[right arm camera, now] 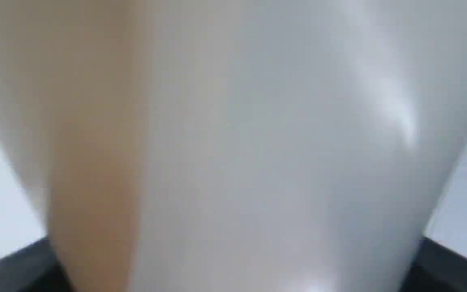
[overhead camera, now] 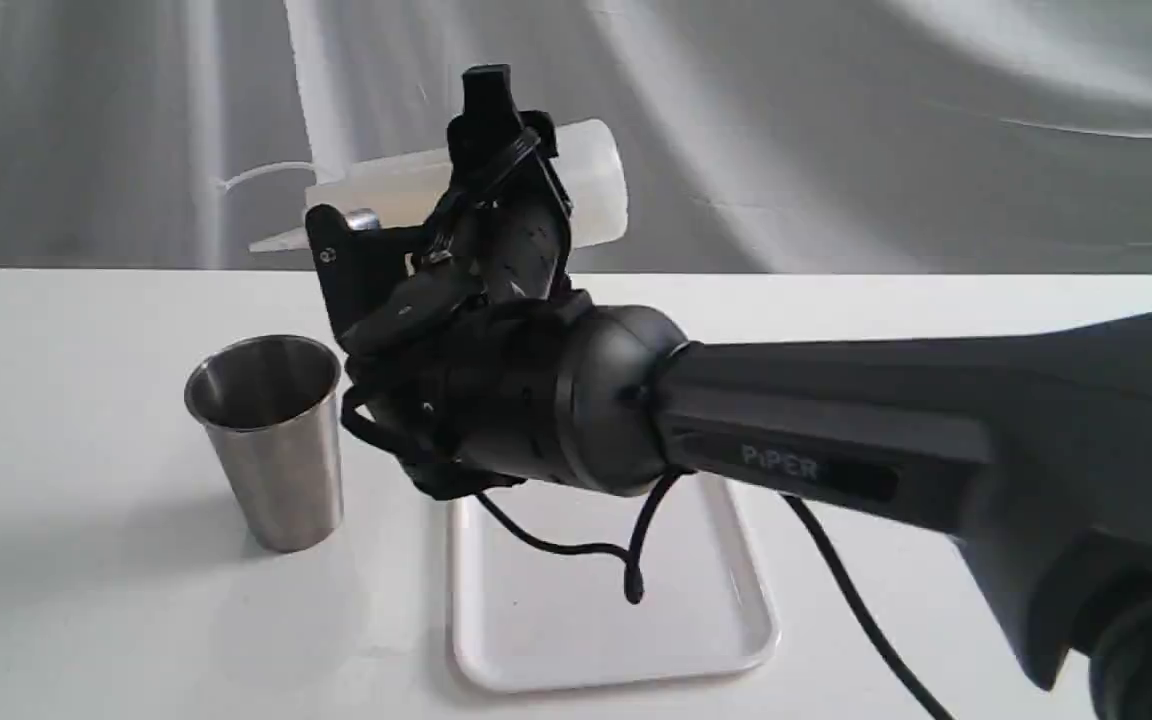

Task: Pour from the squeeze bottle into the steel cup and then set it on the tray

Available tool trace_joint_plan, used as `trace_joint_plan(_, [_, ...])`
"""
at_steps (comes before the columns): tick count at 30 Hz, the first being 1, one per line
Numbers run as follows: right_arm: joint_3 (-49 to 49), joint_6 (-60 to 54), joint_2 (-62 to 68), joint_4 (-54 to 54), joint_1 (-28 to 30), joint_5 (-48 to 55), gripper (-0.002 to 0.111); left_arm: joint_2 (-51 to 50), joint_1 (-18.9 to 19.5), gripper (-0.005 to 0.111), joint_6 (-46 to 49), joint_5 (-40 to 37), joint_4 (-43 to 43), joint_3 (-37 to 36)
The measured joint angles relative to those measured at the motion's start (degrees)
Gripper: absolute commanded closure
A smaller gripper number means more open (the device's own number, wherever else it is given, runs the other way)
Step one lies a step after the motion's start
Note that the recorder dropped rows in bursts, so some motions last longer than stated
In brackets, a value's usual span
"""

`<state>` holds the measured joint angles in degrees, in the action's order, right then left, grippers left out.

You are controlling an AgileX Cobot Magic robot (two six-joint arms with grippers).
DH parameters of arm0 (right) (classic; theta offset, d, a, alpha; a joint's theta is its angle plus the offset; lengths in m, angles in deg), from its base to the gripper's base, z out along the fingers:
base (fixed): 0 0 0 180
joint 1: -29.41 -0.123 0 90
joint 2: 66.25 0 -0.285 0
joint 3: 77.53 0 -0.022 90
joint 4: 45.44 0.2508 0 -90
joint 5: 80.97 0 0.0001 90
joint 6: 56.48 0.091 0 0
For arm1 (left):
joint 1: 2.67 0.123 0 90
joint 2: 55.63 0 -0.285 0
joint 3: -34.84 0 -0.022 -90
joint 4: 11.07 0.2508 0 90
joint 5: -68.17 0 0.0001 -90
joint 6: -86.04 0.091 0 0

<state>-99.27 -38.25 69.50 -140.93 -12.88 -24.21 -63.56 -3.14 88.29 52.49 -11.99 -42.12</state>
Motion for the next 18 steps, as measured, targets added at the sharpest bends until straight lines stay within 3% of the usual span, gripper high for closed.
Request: trace_joint_plan(18, [0.0,15.9,0.0,12.4,0.7,-5.0,0.108,0.0,0.0,0.107,0.0,0.0,0.0,0.0])
